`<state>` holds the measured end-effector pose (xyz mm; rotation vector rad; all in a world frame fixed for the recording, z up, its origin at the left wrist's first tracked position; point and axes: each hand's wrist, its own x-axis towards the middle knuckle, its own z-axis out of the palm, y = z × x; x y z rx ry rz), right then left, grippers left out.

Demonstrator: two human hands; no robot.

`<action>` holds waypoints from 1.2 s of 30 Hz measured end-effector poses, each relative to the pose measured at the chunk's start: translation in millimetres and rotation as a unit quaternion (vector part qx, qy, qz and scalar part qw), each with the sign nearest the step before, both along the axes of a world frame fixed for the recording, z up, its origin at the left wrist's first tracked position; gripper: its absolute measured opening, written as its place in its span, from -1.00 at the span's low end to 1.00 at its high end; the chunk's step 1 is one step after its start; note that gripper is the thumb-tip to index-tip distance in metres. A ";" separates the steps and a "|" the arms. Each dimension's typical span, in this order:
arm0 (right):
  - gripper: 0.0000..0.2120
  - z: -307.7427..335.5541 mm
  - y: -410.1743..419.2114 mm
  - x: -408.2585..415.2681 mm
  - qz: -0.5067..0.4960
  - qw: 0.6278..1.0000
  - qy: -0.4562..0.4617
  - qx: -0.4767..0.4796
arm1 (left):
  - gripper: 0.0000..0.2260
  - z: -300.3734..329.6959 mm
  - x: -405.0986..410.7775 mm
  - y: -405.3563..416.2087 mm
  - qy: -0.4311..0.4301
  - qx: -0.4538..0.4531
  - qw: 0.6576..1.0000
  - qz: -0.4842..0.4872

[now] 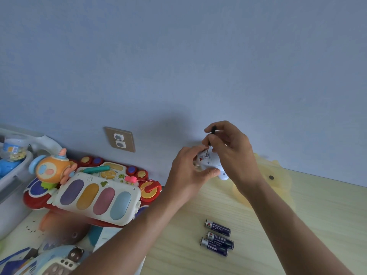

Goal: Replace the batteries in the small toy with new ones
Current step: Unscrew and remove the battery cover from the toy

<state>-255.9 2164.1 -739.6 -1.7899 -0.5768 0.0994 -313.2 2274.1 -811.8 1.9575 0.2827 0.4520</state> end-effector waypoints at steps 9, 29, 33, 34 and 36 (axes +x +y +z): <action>-0.77 -3.1 -1.0 4.9 -0.014 1.000 0.000 -0.009 | -0.56 -4.9 1.6 0.2 -0.014 -0.033 0.999 -0.019; -0.66 -8.8 2.3 -3.5 -0.031 0.998 -0.035 -0.032 | -0.64 -8.7 3.5 -0.2 -0.027 -0.022 0.999 -0.019; -0.95 -9.5 5.1 -4.9 -0.031 0.998 -0.054 -0.033 | -0.69 -5.7 2.7 -1.5 -0.030 -0.021 0.999 -0.019; -0.96 -9.4 5.1 -4.8 -0.032 0.997 -0.057 -0.034 | -0.70 -5.8 2.6 -1.5 -0.030 -0.021 0.999 -0.019; -0.96 -9.8 3.6 -3.9 -0.036 0.997 -0.058 -0.040 | -0.70 -7.6 2.9 -0.9 -0.029 -0.017 0.999 -0.020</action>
